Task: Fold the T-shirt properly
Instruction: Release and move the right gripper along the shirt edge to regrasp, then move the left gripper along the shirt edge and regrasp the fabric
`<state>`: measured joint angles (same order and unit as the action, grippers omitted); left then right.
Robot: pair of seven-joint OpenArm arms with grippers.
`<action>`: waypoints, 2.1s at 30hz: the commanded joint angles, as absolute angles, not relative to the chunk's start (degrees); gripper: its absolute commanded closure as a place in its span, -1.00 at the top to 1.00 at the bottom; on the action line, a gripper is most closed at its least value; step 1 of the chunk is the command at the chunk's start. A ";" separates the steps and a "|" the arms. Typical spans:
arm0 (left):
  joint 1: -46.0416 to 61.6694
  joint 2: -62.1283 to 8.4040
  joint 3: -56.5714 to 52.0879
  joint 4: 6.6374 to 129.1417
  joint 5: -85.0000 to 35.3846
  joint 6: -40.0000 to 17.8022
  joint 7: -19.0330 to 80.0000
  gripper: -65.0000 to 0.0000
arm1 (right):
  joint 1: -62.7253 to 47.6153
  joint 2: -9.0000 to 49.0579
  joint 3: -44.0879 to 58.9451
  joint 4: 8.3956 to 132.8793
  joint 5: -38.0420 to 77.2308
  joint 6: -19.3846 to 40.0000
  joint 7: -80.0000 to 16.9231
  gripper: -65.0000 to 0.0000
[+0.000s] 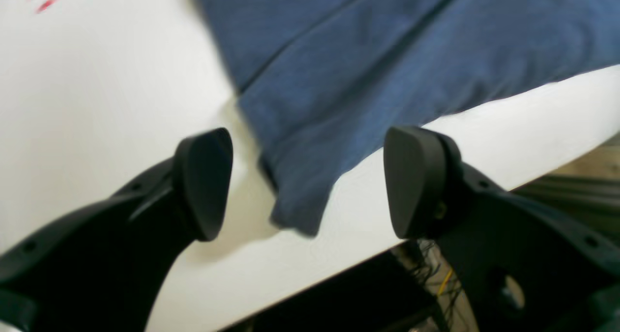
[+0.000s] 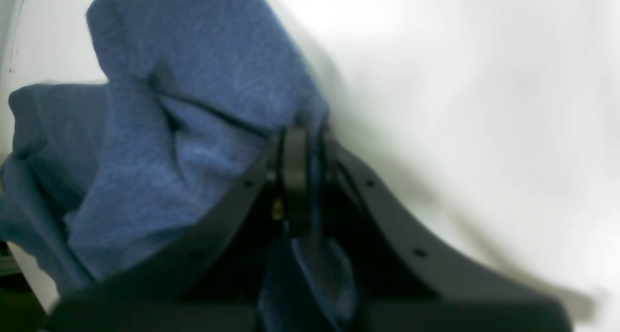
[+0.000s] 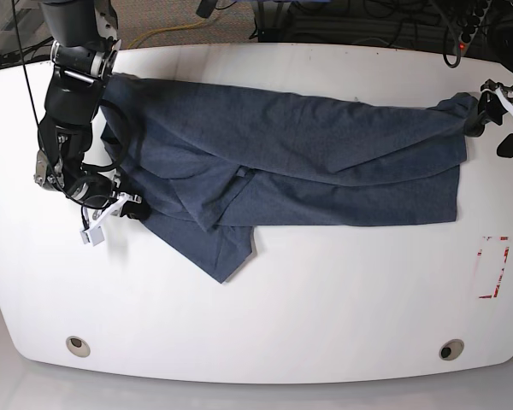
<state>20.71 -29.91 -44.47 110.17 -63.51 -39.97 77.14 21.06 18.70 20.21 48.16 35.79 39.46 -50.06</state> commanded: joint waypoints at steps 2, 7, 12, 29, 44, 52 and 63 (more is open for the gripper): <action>16.57 -29.67 -45.41 109.32 -60.26 -40.00 75.74 0.39 | 22.64 19.47 20.44 49.10 36.79 40.00 -49.01 -1.00; 7.16 -25.98 -45.49 105.71 -50.33 -40.00 75.82 0.39 | 22.64 19.47 20.44 49.10 36.79 40.00 -49.01 -1.00; -1.89 -22.64 -45.05 100.44 -37.49 -40.00 75.74 0.41 | 22.64 19.47 20.44 49.10 36.79 40.00 -49.01 -1.00; -19.21 -19.65 -36.62 64.92 -25.45 -40.00 62.11 0.41 | 22.46 19.47 20.44 49.10 36.79 40.00 -49.01 -1.00; -19.03 -19.74 -32.48 51.65 -25.71 -40.00 54.81 0.37 | 22.46 19.82 20.79 49.10 36.97 40.00 -49.01 -1.00; -19.47 -19.56 -25.80 51.56 -25.80 -39.52 54.46 -0.48 | 22.46 19.65 20.79 49.10 36.88 40.00 -49.01 -1.00; -20.53 -19.56 -25.80 51.82 -25.45 -32.31 54.55 -1.00 | 22.37 19.74 20.62 49.19 37.23 40.00 -49.10 -1.00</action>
